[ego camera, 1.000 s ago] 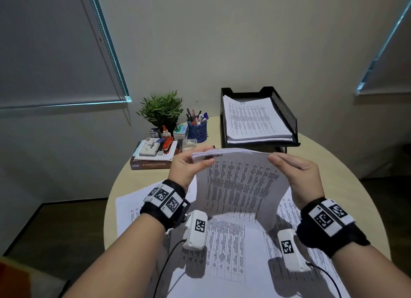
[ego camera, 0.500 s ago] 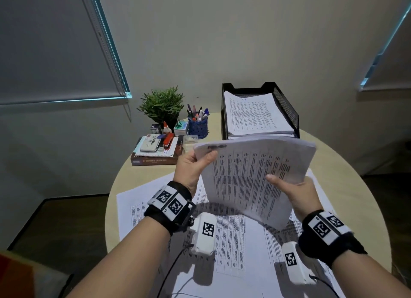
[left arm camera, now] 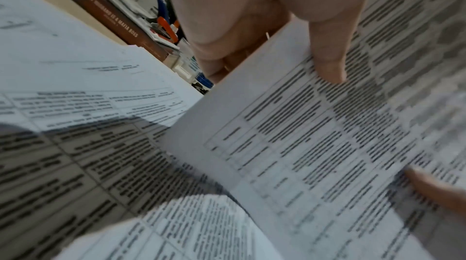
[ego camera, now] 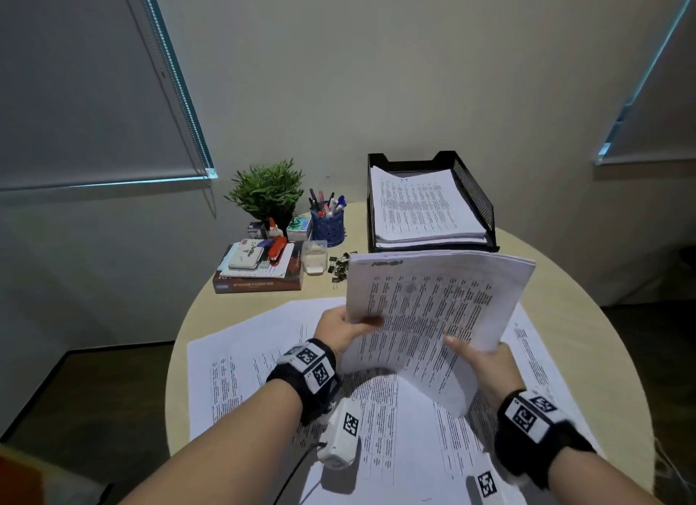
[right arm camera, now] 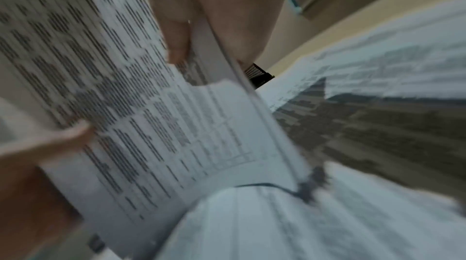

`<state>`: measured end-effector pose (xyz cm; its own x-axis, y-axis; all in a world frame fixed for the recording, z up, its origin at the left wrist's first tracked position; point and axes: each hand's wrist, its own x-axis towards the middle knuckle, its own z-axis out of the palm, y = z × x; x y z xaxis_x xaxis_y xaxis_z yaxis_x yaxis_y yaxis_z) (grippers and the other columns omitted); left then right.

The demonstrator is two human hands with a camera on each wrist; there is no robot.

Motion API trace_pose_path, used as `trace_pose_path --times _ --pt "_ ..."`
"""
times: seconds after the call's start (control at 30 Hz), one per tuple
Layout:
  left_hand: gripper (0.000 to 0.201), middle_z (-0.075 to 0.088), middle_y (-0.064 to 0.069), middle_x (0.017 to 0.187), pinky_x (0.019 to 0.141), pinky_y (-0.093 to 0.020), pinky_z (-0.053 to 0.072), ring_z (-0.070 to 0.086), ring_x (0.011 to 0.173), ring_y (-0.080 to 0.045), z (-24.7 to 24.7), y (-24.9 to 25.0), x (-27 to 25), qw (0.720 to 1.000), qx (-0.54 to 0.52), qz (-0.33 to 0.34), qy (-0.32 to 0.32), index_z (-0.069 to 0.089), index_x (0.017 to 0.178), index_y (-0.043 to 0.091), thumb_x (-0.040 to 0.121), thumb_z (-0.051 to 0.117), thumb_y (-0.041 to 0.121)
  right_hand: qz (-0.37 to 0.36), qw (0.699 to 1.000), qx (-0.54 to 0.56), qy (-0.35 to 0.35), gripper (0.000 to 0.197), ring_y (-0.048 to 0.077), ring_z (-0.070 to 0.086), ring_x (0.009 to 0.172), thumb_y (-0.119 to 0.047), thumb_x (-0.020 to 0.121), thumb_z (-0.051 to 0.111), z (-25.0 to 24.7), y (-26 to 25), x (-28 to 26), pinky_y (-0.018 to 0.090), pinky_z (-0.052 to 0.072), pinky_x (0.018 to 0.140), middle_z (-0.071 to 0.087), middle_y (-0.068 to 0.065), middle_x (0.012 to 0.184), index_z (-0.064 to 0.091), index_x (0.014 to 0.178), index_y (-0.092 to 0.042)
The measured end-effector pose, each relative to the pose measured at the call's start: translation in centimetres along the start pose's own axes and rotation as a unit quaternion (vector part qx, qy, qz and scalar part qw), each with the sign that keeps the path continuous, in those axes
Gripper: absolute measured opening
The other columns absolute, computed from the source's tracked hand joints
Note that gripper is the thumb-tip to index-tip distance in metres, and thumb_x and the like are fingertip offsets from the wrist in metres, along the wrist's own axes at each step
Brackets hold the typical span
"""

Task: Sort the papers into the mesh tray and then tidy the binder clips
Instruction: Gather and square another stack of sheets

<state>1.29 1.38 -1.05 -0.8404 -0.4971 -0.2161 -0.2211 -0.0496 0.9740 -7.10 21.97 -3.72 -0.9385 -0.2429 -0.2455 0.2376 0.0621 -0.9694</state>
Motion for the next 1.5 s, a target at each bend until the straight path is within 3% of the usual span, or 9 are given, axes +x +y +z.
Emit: trace_pose_path --times 0.3,0.47,0.63,0.77,0.97,1.1,1.27,1.37,1.5 --pt "0.014 0.063 -0.001 0.071 0.058 -0.020 0.052 0.061 0.059 -0.011 0.6 -0.7 0.3 0.984 0.116 -0.087 -0.107 0.062 0.098 0.004 0.086 0.064 0.011 -0.006 0.997 0.071 -0.001 0.009 0.015 0.057 0.052 -0.001 0.086 0.065 -1.0 -4.4 2.1 0.019 0.046 0.045 0.055 0.005 0.062 0.056 0.083 -0.001" --pt "0.035 0.060 -0.011 0.119 0.074 -0.024 0.058 0.066 0.095 -0.021 2.3 0.5 0.3 0.974 0.081 -0.136 -0.162 0.045 0.129 0.008 0.094 0.048 0.003 0.002 0.995 0.078 -0.060 0.029 0.027 0.066 0.086 0.009 0.085 0.059 -2.7 -7.8 4.5 0.038 0.052 0.087 0.067 0.020 0.108 0.060 0.114 0.007" --pt "0.042 0.049 -0.017 0.136 0.076 -0.027 0.055 0.055 0.119 -0.031 4.3 3.5 2.3 0.986 0.057 -0.124 -0.095 0.036 0.137 0.002 0.096 0.041 -0.002 0.040 0.985 0.041 -0.160 0.038 0.025 0.070 0.091 0.013 0.089 0.049 -4.1 -9.9 7.0 0.035 0.059 0.071 0.068 0.016 0.113 0.056 0.122 -0.002" --pt "0.045 0.057 -0.009 0.106 0.091 -0.039 0.051 0.060 0.090 -0.023 5.3 5.4 5.2 0.990 0.031 -0.133 -0.040 0.036 0.138 0.006 0.095 0.042 -0.004 0.072 0.959 -0.064 -0.268 0.043 0.006 0.068 0.059 0.011 0.093 0.044 -4.7 -10.3 7.7 0.039 0.061 0.069 0.071 -0.012 0.072 0.054 0.112 -0.026" --pt "0.045 0.048 -0.018 0.136 0.096 -0.040 0.048 0.051 0.123 -0.036 6.4 8.8 10.7 0.994 0.002 -0.112 0.015 0.039 0.135 -0.001 0.092 0.039 -0.013 0.045 0.976 -0.110 -0.184 0.039 0.018 0.068 0.055 0.004 0.095 0.044 -3.6 -12.7 13.8 0.017 0.043 0.034 0.063 0.015 0.115 0.046 0.131 -0.010" --pt "0.027 0.056 -0.025 0.111 0.071 -0.034 0.058 0.062 0.089 -0.032 6.6 9.5 15.2 0.994 0.048 -0.074 0.064 0.051 0.109 0.002 0.086 0.049 -0.012 0.039 0.983 -0.093 -0.151 0.041 0.014 0.063 0.047 0.012 0.093 0.037 -1.7 -13.7 18.9 0.013 0.040 0.033 0.056 0.017 0.121 0.046 0.131 -0.003" --pt "0.023 0.055 -0.013 0.082 0.067 -0.030 0.048 0.055 0.074 -0.024 6.0 9.3 18.4 0.946 0.295 -0.066 0.117 0.046 0.069 0.014 0.076 0.068 0.008 0.038 0.987 -0.125 -0.094 0.037 0.034 0.058 0.104 0.019 0.089 0.038 -0.8 -12.7 23.2 0.025 0.058 0.055 0.053 0.024 0.128 0.050 0.121 0.007" --pt "0.013 0.059 -0.010 0.087 0.072 -0.030 0.047 0.056 0.081 -0.024 6.0 9.2 18.7 0.902 0.410 -0.042 0.129 0.056 0.083 0.009 0.079 0.065 0.017 0.023 0.964 -0.255 -0.070 0.016 0.029 0.062 0.090 0.007 0.085 0.054 -0.9 -11.9 24.0 0.029 0.057 0.081 0.063 0.023 0.104 0.060 0.100 0.004" --pt "0.040 0.067 -0.010 0.113 0.089 -0.033 0.051 0.061 0.104 -0.029 5.8 9.0 18.7 0.892 0.432 -0.022 0.131 0.062 0.119 0.011 0.081 0.064 0.025 0.003 0.966 -0.257 -0.036 0.005 0.029 0.070 0.072 0.004 0.080 0.057 -0.9 -11.4 23.9 0.034 0.060 0.071 0.065 0.010 0.077 0.060 0.080 0.000"
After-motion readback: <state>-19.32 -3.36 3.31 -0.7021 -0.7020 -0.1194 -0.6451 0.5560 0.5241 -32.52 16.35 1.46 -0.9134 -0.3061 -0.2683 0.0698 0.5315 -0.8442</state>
